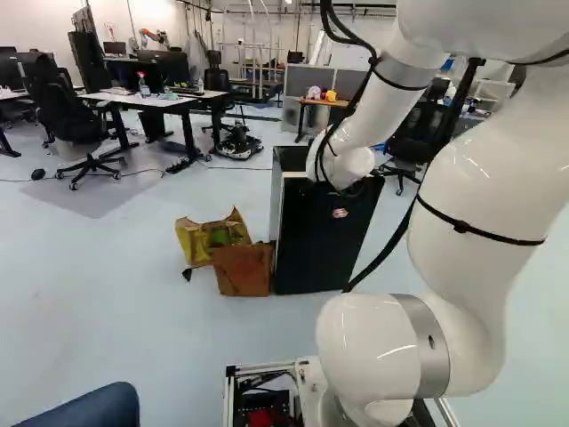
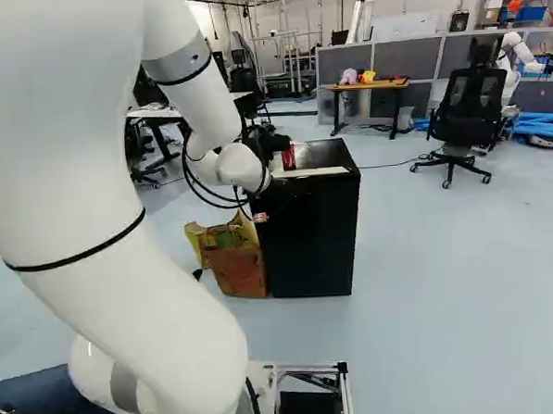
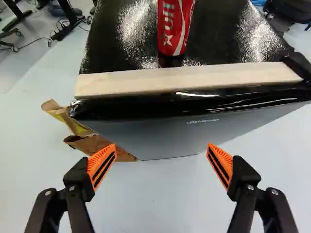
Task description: Grab a drink from the fridge
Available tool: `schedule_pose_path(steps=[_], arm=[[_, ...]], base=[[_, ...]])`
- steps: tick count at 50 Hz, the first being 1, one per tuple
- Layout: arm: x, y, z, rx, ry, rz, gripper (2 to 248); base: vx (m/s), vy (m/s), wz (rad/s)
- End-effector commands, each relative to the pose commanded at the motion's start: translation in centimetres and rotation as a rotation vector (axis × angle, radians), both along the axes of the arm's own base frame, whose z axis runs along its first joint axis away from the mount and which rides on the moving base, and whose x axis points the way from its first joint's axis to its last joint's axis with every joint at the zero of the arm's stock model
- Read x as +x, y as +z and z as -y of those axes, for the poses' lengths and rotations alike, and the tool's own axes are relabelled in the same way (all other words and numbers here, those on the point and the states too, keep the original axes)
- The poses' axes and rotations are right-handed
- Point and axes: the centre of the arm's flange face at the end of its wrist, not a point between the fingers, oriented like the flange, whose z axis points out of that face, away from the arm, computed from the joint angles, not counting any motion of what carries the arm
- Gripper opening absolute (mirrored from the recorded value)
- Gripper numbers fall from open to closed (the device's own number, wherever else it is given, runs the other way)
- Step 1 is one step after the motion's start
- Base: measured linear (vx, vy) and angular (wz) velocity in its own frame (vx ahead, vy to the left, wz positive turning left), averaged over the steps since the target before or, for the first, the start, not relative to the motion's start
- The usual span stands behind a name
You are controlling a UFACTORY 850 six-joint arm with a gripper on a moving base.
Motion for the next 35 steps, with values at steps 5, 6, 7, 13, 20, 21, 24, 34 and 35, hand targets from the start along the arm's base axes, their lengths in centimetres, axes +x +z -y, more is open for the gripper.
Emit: schedule_pose_path(steps=[5, 6, 7, 13, 20, 21, 24, 34, 35], arm=[[0.2, 0.3, 0.0, -0.005, 0.003, 0.039, 247], [0.3, 0.3, 0.0, -0.006, 0.004, 0.049, 247], [0.3, 0.4, 0.0, -0.007, 0.005, 0.055, 247], [0.6, 0.7, 0.0, -0.013, 0.009, 0.103, 247], [0.9, 1.1, 0.0, -0.019, 0.013, 0.158, 247], [0.9, 1.2, 0.0, -0.02, 0.014, 0.166, 247], [1.1, 1.3, 0.0, -0.023, 0.016, 0.187, 247], [2.0, 1.8, 0.0, -0.03, 0.024, 0.25, 247], [2.1, 1.9, 0.0, -0.031, 0.025, 0.257, 247]], base=[[0.0, 0.0, 0.0], [0.0, 0.0, 0.0], [0.0, 0.0, 0.0], [0.0, 0.0, 0.0], [0.0, 0.0, 0.0], [0.0, 0.0, 0.0], [0.0, 0.0, 0.0], [0.0, 0.0, 0.0], [0.0, 0.0, 0.0]])
